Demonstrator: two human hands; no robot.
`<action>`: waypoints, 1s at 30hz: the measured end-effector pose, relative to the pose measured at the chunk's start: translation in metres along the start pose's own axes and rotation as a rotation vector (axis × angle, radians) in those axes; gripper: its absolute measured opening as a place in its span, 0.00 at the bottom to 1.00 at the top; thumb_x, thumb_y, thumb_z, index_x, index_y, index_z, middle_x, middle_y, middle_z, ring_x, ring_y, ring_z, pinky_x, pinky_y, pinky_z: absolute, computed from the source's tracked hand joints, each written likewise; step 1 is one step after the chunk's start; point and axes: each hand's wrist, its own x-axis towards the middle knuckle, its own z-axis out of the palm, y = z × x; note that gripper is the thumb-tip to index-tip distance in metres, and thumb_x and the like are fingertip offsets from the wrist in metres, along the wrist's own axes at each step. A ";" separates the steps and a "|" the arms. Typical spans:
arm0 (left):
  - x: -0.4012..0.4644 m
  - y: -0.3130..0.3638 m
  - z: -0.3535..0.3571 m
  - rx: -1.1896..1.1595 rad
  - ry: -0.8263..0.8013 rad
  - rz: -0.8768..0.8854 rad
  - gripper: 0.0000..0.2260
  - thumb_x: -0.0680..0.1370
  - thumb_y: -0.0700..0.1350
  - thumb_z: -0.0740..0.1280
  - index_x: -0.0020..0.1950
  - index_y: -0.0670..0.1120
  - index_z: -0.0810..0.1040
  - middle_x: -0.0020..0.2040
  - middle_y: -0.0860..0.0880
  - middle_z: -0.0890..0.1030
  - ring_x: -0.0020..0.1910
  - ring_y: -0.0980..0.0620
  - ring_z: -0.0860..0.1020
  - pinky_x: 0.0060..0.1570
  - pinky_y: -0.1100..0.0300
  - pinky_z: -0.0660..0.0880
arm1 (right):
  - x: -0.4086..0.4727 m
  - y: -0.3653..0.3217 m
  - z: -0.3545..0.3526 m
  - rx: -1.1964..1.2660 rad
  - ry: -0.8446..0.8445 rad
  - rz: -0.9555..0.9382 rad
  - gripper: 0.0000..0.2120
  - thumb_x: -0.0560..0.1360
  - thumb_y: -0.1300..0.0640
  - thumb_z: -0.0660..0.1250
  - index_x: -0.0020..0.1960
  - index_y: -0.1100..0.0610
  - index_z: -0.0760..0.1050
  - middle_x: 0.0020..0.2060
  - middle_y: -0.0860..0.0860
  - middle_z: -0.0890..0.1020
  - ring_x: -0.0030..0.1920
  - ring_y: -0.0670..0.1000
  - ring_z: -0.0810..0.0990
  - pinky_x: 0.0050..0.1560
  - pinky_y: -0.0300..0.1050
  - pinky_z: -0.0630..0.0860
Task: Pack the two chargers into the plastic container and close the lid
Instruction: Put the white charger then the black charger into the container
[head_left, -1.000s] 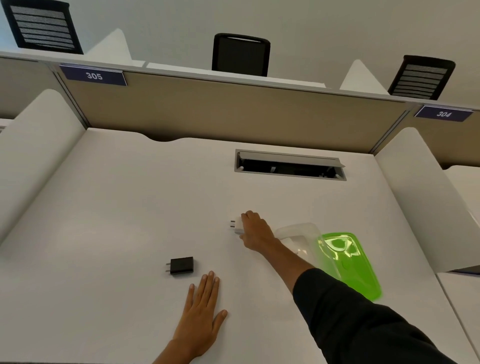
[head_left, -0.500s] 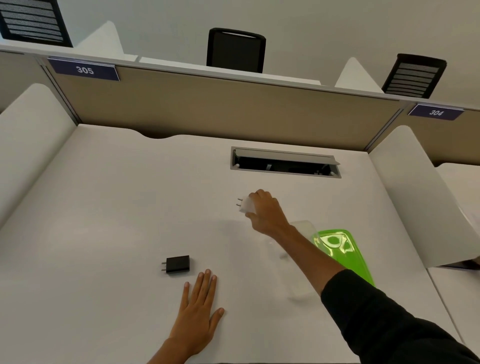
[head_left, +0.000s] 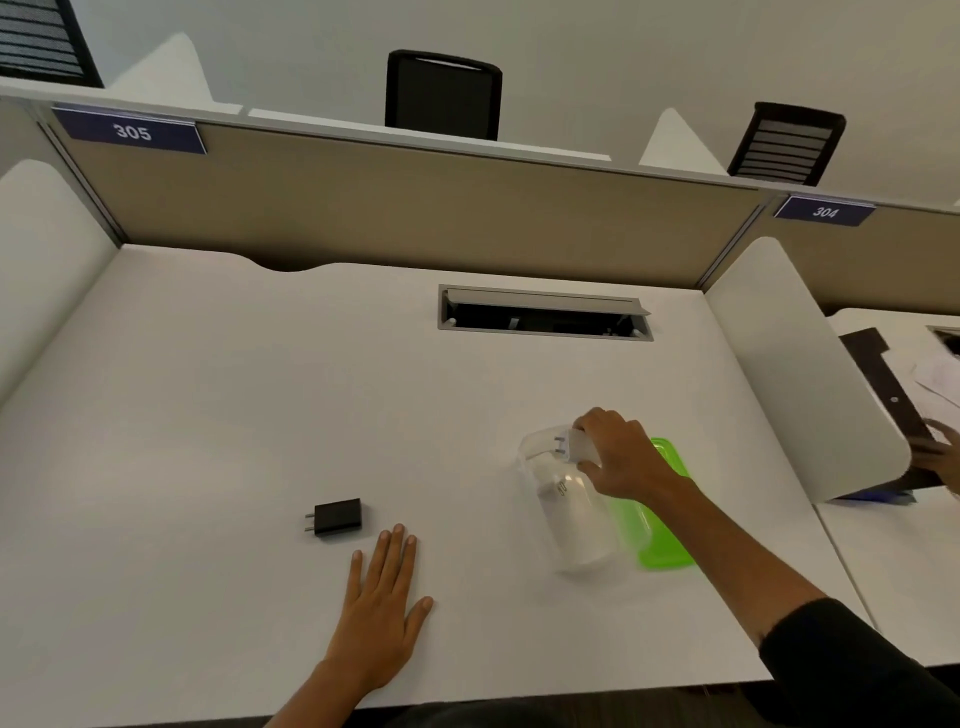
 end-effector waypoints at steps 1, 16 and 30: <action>0.000 0.000 0.000 -0.004 0.003 0.002 0.36 0.85 0.64 0.49 0.86 0.48 0.39 0.87 0.48 0.37 0.86 0.46 0.38 0.81 0.43 0.35 | -0.005 0.002 0.004 -0.035 -0.033 -0.004 0.26 0.74 0.47 0.73 0.69 0.54 0.73 0.63 0.49 0.76 0.65 0.55 0.75 0.60 0.54 0.72; 0.001 0.000 -0.001 -0.028 0.000 0.003 0.37 0.85 0.64 0.49 0.85 0.48 0.37 0.86 0.49 0.36 0.86 0.47 0.36 0.81 0.43 0.35 | -0.029 -0.002 0.024 -0.418 -0.299 -0.091 0.24 0.74 0.53 0.70 0.69 0.53 0.73 0.65 0.48 0.77 0.71 0.55 0.70 0.65 0.51 0.68; 0.001 -0.001 0.002 -0.009 0.007 0.007 0.36 0.85 0.65 0.48 0.86 0.48 0.38 0.87 0.49 0.36 0.86 0.47 0.38 0.81 0.42 0.36 | -0.027 -0.012 0.027 -0.538 -0.326 -0.108 0.20 0.76 0.59 0.68 0.68 0.56 0.74 0.63 0.52 0.78 0.71 0.57 0.71 0.67 0.55 0.67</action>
